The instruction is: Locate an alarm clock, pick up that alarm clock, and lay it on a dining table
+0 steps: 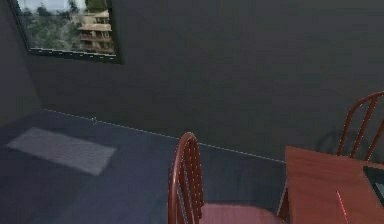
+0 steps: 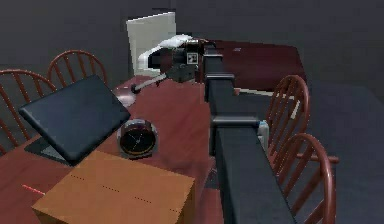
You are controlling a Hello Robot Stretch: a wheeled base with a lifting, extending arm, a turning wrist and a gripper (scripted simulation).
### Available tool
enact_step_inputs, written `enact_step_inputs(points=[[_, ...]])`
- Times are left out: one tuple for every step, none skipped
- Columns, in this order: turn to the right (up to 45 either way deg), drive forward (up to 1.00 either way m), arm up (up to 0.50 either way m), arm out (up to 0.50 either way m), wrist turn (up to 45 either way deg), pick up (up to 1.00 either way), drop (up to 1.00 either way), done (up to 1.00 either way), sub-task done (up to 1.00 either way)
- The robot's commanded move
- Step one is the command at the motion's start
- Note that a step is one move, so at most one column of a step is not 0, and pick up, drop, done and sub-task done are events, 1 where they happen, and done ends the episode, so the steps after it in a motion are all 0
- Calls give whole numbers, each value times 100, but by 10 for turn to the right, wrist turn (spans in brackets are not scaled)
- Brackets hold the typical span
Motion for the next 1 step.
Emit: enact_step_inputs(points=[[0,0,0,-8,0,0,0,0,0]])
